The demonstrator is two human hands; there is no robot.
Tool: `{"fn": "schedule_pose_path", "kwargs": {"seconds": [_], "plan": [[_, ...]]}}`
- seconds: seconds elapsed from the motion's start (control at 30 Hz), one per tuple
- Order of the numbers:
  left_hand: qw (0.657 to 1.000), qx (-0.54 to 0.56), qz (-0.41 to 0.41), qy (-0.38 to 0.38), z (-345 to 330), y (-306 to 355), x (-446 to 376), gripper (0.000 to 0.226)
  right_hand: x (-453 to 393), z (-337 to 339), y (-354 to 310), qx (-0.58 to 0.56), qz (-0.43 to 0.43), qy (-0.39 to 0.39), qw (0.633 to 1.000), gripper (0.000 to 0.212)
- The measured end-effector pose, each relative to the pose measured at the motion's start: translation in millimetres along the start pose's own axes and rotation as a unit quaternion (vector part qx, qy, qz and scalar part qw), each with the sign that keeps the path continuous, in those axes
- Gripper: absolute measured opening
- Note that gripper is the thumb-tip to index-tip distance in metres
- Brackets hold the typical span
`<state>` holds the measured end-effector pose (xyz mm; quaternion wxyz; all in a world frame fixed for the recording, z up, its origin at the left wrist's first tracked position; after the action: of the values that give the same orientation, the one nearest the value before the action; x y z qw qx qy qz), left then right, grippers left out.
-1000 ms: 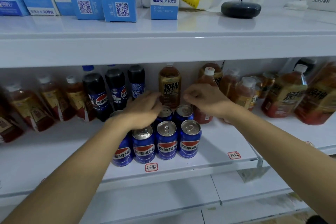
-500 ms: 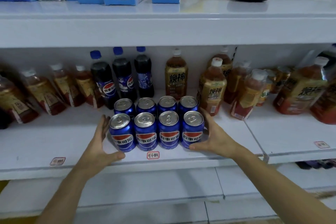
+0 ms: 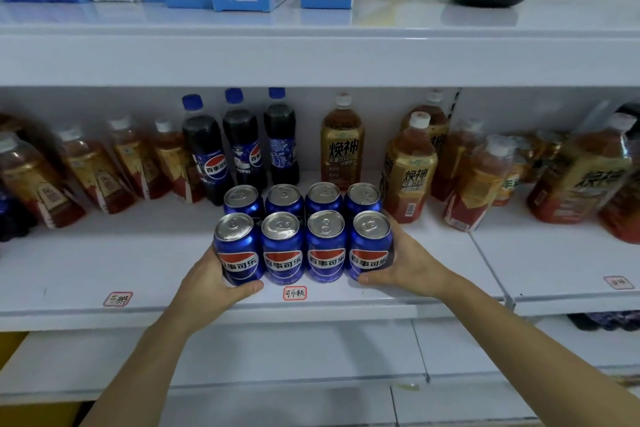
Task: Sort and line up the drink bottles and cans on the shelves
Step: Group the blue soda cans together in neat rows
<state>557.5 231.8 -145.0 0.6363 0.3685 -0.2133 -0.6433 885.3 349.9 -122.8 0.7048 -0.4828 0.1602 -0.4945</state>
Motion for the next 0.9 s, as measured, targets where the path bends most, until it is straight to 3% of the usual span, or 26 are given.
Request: {"fn": "schedule_pose_path", "kwargs": {"seconds": [0.33,0.4,0.47,0.53,0.6,0.7,0.9], "plan": [[1.000,-0.021,0.015,-0.004,-3.1,-9.9,-0.4,0.080,4.1,0.8,-4.1,-0.011,-0.013,-0.002,1.000,0.122],[1.000,-0.023,0.011,-0.003,-2.8,-9.9,-0.5,0.079,15.1,7.0,-11.0,-0.008,0.001,0.068,0.998,0.121],[1.000,-0.026,0.009,-0.001,-2.9,-10.8,-0.9,0.079,27.8,19.3,-23.4,0.024,0.047,0.167,0.984,0.106],[1.000,-0.030,0.008,0.000,-3.4,-11.5,-1.6,0.079,33.6,27.8,-41.5,0.108,0.095,0.209,0.967,0.088],[0.999,-0.031,0.015,0.000,-4.6,-12.1,-2.0,0.080,29.5,31.7,-56.5,0.198,0.110,0.191,0.955,0.073],[0.999,-0.027,0.023,0.001,-5.6,-11.7,-1.9,0.083,24.0,37.0,-70.8,0.244,0.117,0.157,0.950,0.058],[1.000,-0.020,0.017,0.007,-4.9,-7.7,-0.7,0.084,22.1,41.9,-78.3,0.294,0.112,0.131,0.940,0.060]]}}
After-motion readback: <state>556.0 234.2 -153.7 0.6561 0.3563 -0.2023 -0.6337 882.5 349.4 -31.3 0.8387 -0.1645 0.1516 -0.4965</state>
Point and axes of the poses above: each hand's wrist, its own x-axis away from the middle knuckle, its own z-axis out of the back of the hand, y = z × x, the point moved 4 cm from there along -x, towards the middle knuckle, and after that the axes turned 13 degrees about -z, right-handed, at the moved point
